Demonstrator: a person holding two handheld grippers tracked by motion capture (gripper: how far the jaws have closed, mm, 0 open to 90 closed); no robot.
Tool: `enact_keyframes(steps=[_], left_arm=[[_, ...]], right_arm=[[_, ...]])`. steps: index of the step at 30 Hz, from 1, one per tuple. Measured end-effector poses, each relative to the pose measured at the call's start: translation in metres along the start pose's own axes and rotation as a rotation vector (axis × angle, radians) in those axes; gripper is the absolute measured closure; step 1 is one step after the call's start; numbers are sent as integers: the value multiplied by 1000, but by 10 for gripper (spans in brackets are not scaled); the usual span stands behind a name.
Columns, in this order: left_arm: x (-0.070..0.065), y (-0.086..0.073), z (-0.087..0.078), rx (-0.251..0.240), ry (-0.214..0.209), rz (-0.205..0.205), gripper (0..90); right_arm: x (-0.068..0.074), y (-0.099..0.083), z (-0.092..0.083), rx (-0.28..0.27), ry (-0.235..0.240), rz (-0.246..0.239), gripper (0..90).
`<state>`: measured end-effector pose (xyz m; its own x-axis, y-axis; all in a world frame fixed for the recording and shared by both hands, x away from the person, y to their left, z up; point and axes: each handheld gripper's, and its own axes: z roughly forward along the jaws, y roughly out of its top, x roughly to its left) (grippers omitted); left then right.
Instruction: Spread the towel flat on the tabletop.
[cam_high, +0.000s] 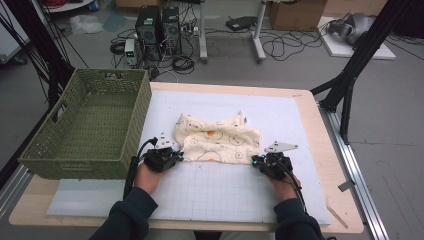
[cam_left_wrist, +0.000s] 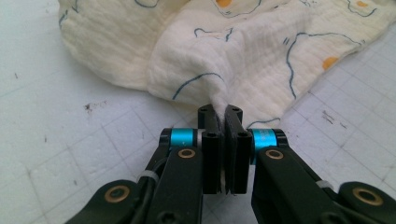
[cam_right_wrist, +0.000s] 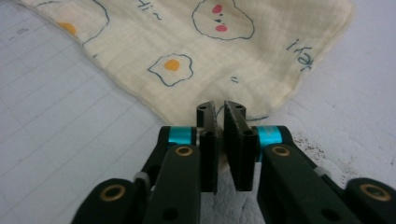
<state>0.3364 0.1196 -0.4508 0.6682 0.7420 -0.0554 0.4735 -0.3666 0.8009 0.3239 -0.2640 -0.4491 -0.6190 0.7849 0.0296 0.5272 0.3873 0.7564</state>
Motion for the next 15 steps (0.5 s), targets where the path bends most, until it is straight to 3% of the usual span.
enact_keyframes(steps=[5,15], left_arm=[[-1,0,-4,-10,-12,4,865],[-5,-7,-17,-27,-33,-3,865]], right_arm=[[-1,-1,-2,1,22,19,882],[2,-6,-11,23,37,3,881]])
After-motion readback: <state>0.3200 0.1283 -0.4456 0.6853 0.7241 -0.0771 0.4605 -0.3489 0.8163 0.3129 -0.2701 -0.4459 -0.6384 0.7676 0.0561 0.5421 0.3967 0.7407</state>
